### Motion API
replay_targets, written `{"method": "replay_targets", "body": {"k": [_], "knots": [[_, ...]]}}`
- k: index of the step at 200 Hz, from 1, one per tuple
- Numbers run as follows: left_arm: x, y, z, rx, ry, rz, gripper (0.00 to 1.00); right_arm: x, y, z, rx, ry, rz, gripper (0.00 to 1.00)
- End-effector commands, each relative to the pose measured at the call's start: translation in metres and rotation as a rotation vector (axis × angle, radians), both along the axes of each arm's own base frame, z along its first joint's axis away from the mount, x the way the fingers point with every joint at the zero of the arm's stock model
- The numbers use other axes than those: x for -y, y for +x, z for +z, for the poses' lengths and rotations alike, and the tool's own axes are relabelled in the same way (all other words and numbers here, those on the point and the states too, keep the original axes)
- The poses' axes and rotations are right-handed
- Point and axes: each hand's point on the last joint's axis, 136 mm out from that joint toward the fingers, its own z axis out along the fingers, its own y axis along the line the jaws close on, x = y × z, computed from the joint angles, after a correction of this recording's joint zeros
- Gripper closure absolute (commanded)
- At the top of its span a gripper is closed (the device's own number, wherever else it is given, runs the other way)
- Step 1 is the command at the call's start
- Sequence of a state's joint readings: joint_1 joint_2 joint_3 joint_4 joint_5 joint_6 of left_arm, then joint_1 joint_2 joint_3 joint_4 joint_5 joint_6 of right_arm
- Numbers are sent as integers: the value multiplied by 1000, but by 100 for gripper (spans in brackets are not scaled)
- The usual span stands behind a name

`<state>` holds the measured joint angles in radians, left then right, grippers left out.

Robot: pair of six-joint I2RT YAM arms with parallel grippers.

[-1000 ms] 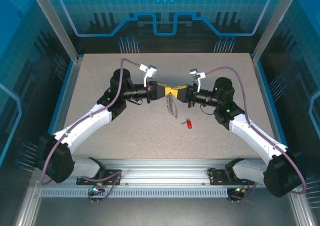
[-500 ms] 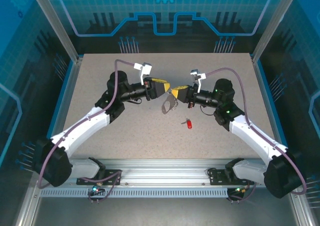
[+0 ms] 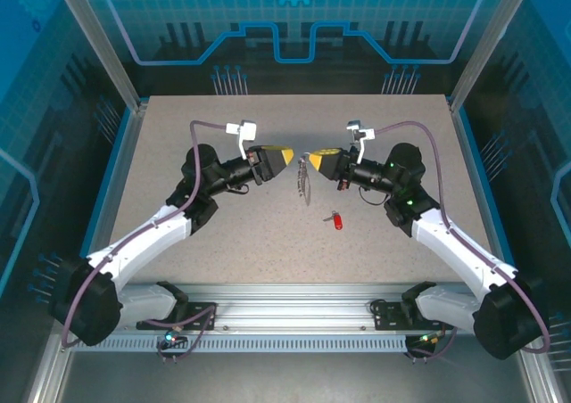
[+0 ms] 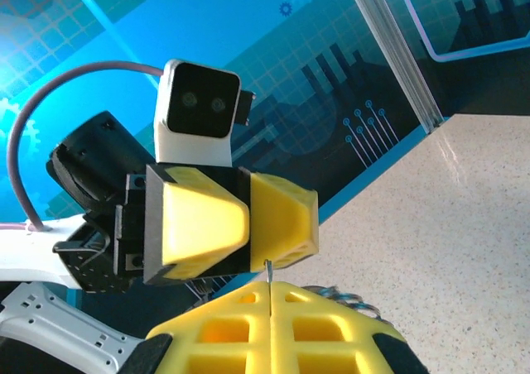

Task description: Put the keys on the keyring

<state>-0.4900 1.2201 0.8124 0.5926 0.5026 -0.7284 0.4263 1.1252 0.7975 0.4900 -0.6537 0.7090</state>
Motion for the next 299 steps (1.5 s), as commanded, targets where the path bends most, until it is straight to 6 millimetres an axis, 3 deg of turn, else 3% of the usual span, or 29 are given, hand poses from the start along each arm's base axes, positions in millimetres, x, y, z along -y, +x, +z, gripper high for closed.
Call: {"method": "replay_targets", "body": {"k": [1, 171, 260, 299], "knots": [[6, -8, 14, 49, -79, -63, 64, 2, -4, 16, 45, 45, -12, 100], [29, -18, 13, 56, -137, -143, 72, -1, 5, 11, 17, 64, -30, 100], [9, -12, 13, 89, -138, 0, 65, 1, 3, 8, 15, 52, -40, 100], [13, -10, 14, 85, -141, -11, 65, 0, 2, 10, 19, 62, -27, 100]]}}
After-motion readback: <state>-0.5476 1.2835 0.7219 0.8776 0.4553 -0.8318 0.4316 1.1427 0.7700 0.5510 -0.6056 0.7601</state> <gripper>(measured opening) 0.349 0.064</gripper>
